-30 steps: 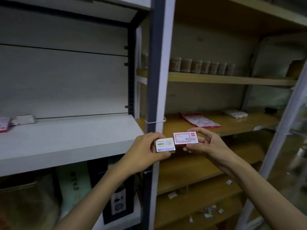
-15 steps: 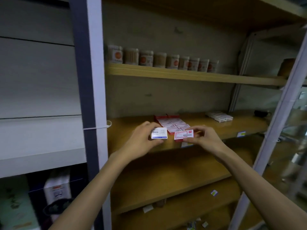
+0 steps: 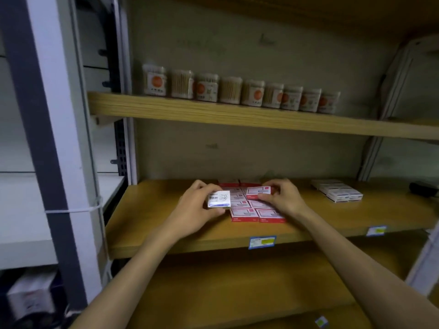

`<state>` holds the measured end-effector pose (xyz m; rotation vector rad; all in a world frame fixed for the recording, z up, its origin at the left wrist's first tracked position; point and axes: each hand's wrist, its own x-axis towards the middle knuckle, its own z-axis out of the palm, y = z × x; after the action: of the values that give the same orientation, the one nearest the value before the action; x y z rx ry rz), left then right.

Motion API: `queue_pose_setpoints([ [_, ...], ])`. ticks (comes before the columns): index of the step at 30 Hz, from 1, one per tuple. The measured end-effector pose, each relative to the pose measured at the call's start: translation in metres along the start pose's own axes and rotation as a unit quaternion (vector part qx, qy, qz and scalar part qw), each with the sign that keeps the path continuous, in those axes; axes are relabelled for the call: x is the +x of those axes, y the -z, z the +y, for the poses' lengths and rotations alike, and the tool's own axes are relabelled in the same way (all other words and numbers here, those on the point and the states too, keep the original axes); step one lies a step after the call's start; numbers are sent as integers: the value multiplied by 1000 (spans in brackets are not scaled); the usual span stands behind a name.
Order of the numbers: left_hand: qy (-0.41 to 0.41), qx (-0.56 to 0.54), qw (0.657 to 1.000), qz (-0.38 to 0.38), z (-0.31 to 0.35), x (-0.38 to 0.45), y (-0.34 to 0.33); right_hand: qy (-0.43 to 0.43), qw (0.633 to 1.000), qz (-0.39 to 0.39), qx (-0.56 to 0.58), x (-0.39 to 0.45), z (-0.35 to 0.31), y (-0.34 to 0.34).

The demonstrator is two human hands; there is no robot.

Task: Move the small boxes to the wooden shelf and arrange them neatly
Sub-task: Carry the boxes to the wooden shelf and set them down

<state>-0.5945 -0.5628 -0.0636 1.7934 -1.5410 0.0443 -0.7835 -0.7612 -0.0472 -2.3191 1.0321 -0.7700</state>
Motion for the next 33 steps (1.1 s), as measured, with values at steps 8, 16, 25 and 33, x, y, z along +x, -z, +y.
queue_pose_setpoints([
  [8, 27, 34, 999, 16, 8, 11, 2, 33, 999, -18, -6, 42, 16, -12],
  [16, 42, 57, 997, 18, 52, 33, -27, 63, 997, -32, -14, 50, 40, -1],
  [25, 21, 58, 998, -25, 133, 88, -112, 134, 986, 5, -103, 50, 115, 91],
  [33, 57, 68, 992, -91, 213, 128, -218, 115, 984, 40, -133, 43, 202, 169],
])
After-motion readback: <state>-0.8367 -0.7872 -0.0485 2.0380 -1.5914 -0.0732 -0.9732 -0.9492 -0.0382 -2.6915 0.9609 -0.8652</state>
